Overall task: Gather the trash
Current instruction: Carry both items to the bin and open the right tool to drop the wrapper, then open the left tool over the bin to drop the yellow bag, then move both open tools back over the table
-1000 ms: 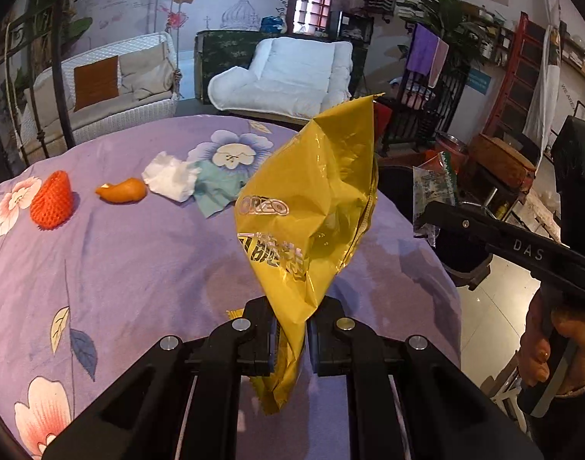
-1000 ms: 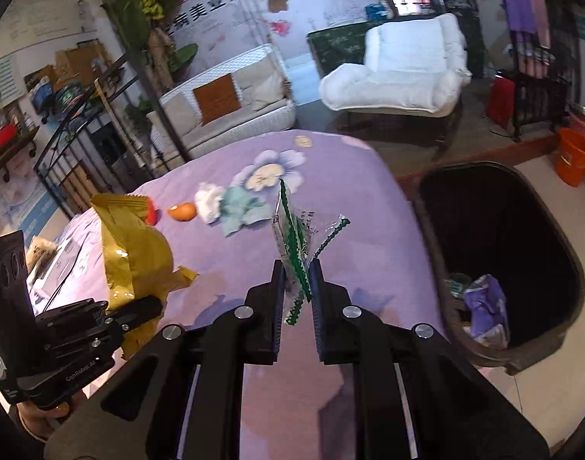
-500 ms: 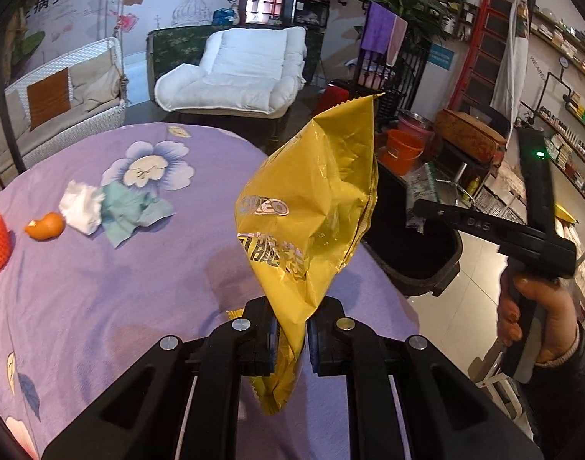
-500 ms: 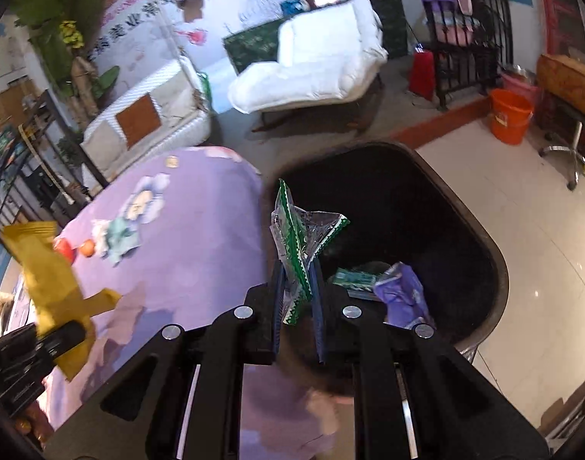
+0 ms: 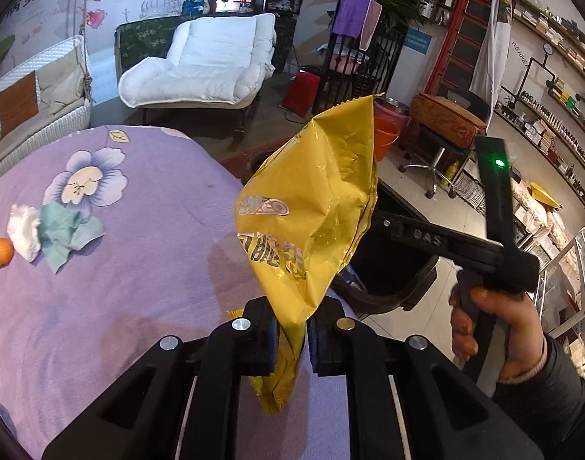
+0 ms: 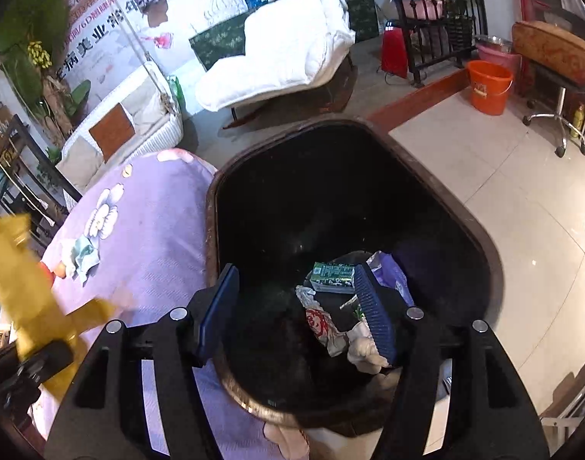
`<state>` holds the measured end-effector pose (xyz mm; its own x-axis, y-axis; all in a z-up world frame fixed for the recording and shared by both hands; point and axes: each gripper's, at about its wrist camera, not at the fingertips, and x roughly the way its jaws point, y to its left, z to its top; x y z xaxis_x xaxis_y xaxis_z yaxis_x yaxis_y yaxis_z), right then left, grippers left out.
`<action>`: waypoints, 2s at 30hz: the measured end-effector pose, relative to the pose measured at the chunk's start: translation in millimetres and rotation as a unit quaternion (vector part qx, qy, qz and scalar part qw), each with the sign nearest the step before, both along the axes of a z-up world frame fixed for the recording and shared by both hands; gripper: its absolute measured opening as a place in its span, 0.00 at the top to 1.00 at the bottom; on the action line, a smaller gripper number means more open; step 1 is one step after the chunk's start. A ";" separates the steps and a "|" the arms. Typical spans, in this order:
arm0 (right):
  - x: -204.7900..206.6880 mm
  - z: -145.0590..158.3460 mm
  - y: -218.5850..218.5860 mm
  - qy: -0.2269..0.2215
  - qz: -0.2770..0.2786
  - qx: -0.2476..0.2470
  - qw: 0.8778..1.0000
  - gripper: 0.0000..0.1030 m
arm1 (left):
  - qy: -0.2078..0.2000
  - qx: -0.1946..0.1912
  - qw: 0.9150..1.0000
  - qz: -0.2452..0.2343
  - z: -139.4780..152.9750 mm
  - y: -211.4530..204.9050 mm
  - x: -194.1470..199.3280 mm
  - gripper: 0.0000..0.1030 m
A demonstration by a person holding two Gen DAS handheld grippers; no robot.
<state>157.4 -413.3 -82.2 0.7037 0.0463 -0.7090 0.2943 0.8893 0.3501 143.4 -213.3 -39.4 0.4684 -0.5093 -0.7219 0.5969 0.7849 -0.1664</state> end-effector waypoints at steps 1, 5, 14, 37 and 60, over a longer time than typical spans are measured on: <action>-6.7 3.4 0.9 -0.007 -0.003 -0.005 1.000 0.34 | 0.002 -0.001 1.000 -0.003 -0.4 -3.7 1.3 0.88; -32.7 15.5 1.7 -0.031 -0.025 -0.029 0.999 0.31 | 0.012 -0.002 1.000 -0.020 -2.0 -23.8 7.4 0.88; -87.6 21.7 -11.6 -0.044 -0.067 -0.066 0.995 0.27 | 0.030 0.001 0.998 -0.052 -7.8 -71.2 20.1 0.88; -130.9 13.6 -38.9 -0.023 -0.118 -0.057 0.991 0.21 | 0.065 0.037 0.994 -0.074 -36.1 -139.2 40.7 0.30; -92.4 26.0 6.7 -0.031 -0.047 -0.057 0.997 0.17 | -0.037 -0.004 0.999 0.023 7.7 -6.7 -0.7 0.17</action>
